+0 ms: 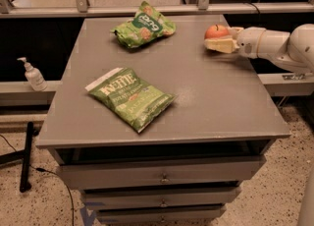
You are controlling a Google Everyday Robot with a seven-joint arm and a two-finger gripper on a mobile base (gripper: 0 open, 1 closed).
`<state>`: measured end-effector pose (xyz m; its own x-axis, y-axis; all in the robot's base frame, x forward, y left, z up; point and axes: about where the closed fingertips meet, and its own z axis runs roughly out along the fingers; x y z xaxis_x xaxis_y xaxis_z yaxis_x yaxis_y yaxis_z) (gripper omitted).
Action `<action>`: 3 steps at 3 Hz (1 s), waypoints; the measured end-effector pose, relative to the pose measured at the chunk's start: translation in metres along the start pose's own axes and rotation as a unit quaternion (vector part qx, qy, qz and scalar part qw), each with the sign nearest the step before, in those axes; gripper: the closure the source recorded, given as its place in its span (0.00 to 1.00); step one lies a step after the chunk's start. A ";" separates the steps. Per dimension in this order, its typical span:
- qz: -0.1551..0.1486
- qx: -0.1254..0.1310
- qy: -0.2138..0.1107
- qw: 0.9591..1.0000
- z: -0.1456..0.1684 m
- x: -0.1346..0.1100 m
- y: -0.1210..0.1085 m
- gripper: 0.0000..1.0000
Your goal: Move apple near green jalapeno chip bag
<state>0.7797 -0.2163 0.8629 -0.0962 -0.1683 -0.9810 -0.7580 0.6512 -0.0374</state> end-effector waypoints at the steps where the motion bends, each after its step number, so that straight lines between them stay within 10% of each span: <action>1: -0.003 -0.018 -0.019 1.000 -0.001 -0.013 0.019 0.99; 3: -0.011 -0.074 -0.055 0.996 -0.016 -0.061 0.095 1.00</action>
Offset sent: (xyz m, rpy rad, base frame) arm -0.0911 0.0588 0.0714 0.0958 -0.0823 0.1624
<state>0.7028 -0.1564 0.9221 -0.0128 -0.0933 -0.9956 -0.8468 0.5305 -0.0389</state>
